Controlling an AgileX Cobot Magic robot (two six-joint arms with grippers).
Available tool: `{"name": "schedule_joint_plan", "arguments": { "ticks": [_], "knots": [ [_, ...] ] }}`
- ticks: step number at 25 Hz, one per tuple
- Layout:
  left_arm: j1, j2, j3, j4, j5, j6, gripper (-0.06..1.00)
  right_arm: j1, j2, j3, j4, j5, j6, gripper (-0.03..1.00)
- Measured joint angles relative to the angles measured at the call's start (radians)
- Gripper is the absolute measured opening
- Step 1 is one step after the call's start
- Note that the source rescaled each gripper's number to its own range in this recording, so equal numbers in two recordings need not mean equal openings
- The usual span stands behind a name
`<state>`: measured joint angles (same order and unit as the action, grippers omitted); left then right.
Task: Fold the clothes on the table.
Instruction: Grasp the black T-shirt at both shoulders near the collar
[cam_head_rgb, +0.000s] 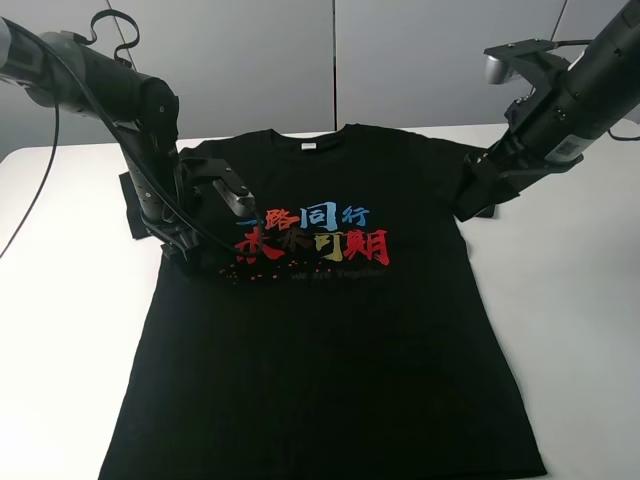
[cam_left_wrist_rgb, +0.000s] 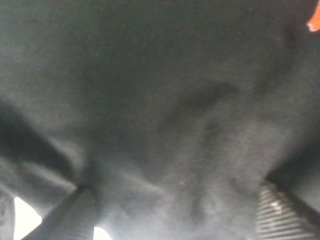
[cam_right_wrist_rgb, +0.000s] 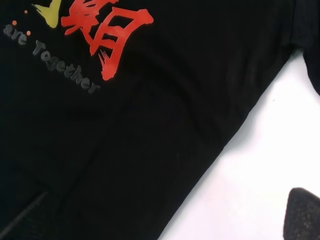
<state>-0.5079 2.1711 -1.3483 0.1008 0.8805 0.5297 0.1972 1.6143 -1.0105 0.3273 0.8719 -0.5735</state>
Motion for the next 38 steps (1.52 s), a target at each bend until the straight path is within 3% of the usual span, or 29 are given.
{"name": "schedule_joint_plan", "arguments": {
  "ticks": [7,9,20,33,38],
  "knots": [
    [-0.002,0.006,-0.001,0.0,0.005,0.0,0.13,0.0,0.0,0.0,0.0,0.0,-0.002,0.98],
    [-0.002,0.006,-0.001,0.0,0.005,0.0,0.03,0.0,0.0,0.0,0.0,0.0,-0.002,0.98],
    [-0.002,0.006,-0.001,-0.005,-0.009,0.0,0.0,0.014,0.119,-0.009,0.0,-0.012,-0.072,0.98],
    [-0.002,0.006,-0.001,-0.005,-0.015,0.0,0.0,0.181,0.388,-0.193,-0.175,-0.038,-0.127,0.98],
    [-0.002,0.006,-0.001,-0.005,-0.017,0.0,0.0,0.19,0.461,-0.204,-0.201,-0.067,-0.124,0.98]
  ]
}}
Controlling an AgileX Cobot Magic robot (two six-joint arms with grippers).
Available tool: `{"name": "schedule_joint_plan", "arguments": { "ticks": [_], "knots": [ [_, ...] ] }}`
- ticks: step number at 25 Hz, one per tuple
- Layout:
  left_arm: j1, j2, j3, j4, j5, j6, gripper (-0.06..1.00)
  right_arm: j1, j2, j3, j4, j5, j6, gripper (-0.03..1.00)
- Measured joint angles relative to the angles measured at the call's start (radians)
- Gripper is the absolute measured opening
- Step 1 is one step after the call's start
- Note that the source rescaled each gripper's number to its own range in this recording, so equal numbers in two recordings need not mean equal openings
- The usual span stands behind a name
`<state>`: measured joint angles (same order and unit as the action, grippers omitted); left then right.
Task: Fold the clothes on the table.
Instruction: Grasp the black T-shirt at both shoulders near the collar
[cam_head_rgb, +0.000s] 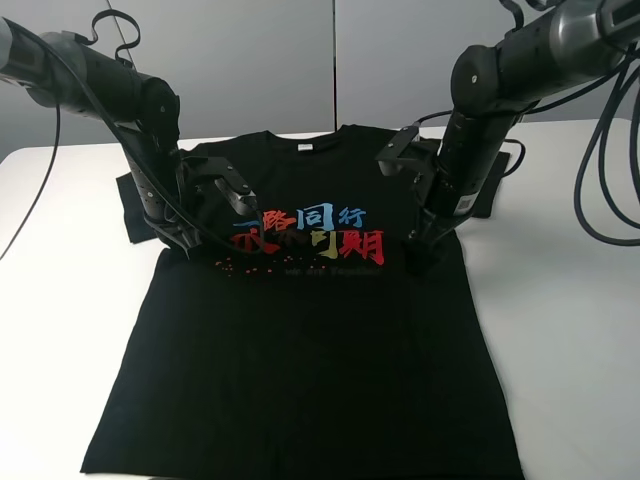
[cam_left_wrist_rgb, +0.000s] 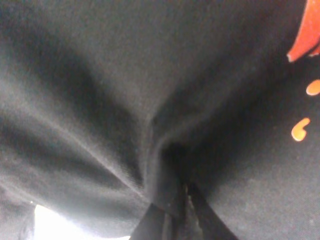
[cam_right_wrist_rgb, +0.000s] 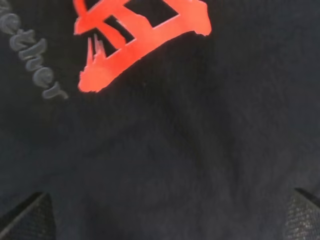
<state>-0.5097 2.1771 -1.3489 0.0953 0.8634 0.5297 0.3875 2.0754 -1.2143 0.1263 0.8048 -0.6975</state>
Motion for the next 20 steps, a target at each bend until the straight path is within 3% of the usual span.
{"name": "schedule_joint_plan", "arguments": {
  "ticks": [15,17,20],
  "knots": [
    [0.0,0.0,0.0,0.0,-0.004,0.0,0.0,0.0,0.035,-0.01,-0.091,-0.047,0.05,0.96],
    [0.0,0.0,0.0,0.0,-0.004,0.0,0.0,0.0,0.037,-0.011,-0.098,-0.05,0.05,0.88],
    [0.0,0.0,0.0,0.0,-0.006,0.0,0.0,0.0,0.038,-0.015,-0.107,-0.051,0.052,0.55]
  ]
}}
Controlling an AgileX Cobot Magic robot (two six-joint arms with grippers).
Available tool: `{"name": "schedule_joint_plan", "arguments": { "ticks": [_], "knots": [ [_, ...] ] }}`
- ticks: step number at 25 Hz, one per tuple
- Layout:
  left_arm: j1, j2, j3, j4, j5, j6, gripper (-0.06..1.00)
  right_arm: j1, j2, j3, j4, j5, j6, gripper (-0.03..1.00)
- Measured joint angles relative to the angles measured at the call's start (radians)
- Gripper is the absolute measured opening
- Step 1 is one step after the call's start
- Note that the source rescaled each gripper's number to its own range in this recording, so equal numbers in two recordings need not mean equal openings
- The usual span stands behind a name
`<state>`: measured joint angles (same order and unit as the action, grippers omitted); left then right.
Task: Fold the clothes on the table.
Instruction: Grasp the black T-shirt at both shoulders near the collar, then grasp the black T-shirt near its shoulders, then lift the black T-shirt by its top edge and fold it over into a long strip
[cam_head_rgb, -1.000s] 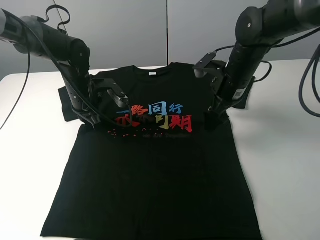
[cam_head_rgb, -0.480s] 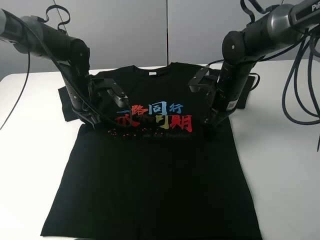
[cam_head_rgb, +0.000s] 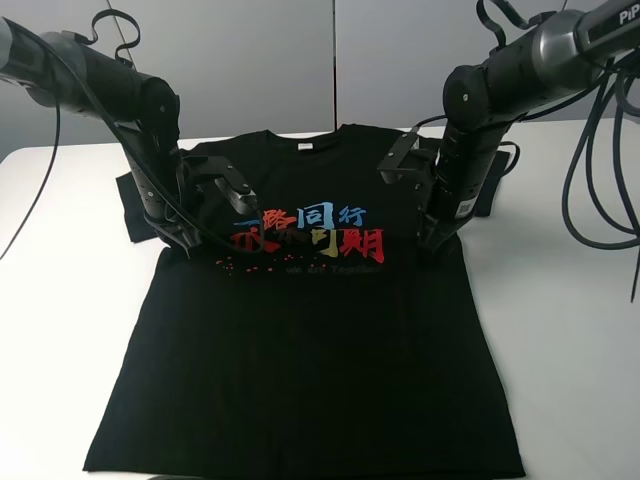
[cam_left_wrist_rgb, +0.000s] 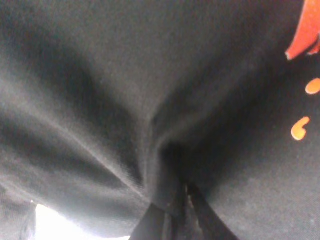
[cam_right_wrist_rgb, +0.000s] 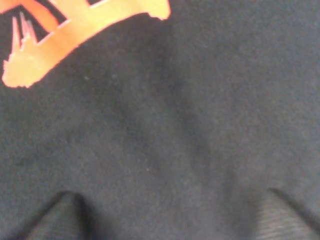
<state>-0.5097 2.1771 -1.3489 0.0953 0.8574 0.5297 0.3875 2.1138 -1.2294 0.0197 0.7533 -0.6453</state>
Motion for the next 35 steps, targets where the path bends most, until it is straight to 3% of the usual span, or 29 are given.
{"name": "schedule_joint_plan", "arguments": {
  "ticks": [3,5,10,15,20,28,32,35],
  "knots": [
    [0.0,0.0,0.0,0.0,0.0,0.0,0.0,0.0,0.0,0.0,0.0,0.0,0.0,0.13],
    [0.0,0.0,0.0,0.0,0.0,0.0,0.0,0.0,0.0,0.0,0.0,0.002,0.0,0.02],
    [0.0,0.0,0.0,0.0,0.0,-0.002,0.0,0.0,0.0,0.0,-0.007,-0.003,0.038,0.0],
    [0.0,0.0,-0.019,0.0,-0.005,-0.077,0.0,0.0,-0.005,0.0,-0.101,-0.075,0.205,0.0],
    [0.0,-0.005,-0.064,0.0,-0.066,-0.102,0.0,0.0,-0.063,0.0,-0.297,-0.138,0.394,0.0],
    [0.0,-0.116,-0.198,0.0,-0.076,-0.109,0.0,0.0,-0.193,-0.007,-0.664,-0.223,0.707,0.0],
    [0.0,-0.163,-0.272,0.002,-0.094,-0.109,0.0,0.0,-0.233,-0.085,-0.758,-0.212,0.755,0.0],
    [0.0,-0.192,-0.334,0.002,-0.09,-0.109,0.0,0.0,-0.237,-0.189,-0.766,-0.174,0.75,0.0]
  ]
}}
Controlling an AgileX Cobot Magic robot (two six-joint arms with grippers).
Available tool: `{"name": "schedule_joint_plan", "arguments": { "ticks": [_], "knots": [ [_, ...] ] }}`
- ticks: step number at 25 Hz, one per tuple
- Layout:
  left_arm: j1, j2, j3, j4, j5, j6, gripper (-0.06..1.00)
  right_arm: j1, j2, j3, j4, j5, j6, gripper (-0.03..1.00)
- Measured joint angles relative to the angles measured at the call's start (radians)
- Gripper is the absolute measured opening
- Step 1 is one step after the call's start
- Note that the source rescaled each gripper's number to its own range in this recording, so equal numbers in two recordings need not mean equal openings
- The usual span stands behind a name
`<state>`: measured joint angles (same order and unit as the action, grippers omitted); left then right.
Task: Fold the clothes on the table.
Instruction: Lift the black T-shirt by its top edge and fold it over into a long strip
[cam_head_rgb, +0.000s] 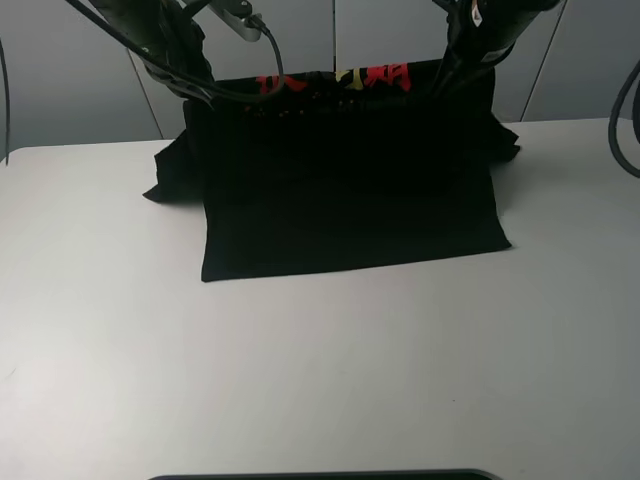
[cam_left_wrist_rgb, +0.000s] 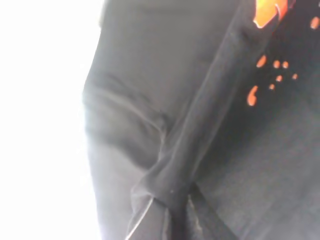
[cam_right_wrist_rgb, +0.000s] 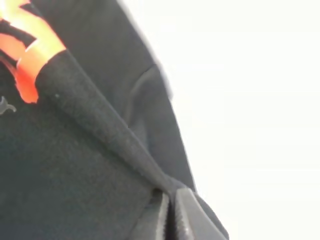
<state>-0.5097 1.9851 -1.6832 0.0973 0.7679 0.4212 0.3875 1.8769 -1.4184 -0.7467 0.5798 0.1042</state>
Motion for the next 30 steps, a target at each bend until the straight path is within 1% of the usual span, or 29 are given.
{"name": "schedule_joint_plan", "arguments": {
  "ticks": [3,6,8,11,13,15,16,18,20,24,25,30],
  "knots": [
    [0.0,-0.038,-0.06,0.0,0.03,0.014,0.0,0.0,-0.017,-0.074,-0.002,0.033,-0.039,0.0],
    [0.0,-0.085,-0.084,0.002,0.053,0.014,0.0,0.0,-0.062,-0.091,0.011,0.058,-0.083,0.0],
    [0.0,-0.12,-0.084,0.002,0.067,0.014,0.0,0.0,-0.097,-0.091,0.053,0.078,-0.127,0.0],
    [0.0,-0.159,-0.084,-0.007,0.11,0.02,0.0,0.0,-0.149,-0.092,0.151,0.134,-0.225,0.0],
    [0.0,-0.173,-0.084,-0.023,0.174,0.044,0.0,0.0,-0.184,-0.067,0.218,0.159,-0.306,0.0],
    [0.0,-0.178,-0.076,-0.056,0.239,0.066,0.0,0.0,-0.226,-0.009,0.285,0.172,-0.362,0.0],
    [0.0,-0.182,-0.064,-0.07,0.268,0.072,0.0,0.005,-0.252,0.031,0.303,0.18,-0.38,0.0],
    [-0.01,-0.201,-0.006,-0.086,0.289,0.09,0.0,0.02,-0.309,0.118,0.322,0.207,-0.406,0.0],
    [-0.033,-0.241,0.067,-0.097,0.285,0.096,0.0,0.048,-0.369,0.192,0.348,0.23,-0.453,0.0],
    [-0.063,-0.35,0.226,-0.104,0.28,0.093,0.0,0.105,-0.483,0.312,0.473,0.288,-0.533,0.0],
    [-0.065,-0.373,0.269,-0.104,0.28,0.085,0.0,0.12,-0.505,0.341,0.499,0.3,-0.54,0.0],
    [-0.066,-0.458,0.477,-0.108,0.25,0.056,0.0,0.189,-0.56,0.461,0.552,0.39,-0.556,0.0]
  ]
}}
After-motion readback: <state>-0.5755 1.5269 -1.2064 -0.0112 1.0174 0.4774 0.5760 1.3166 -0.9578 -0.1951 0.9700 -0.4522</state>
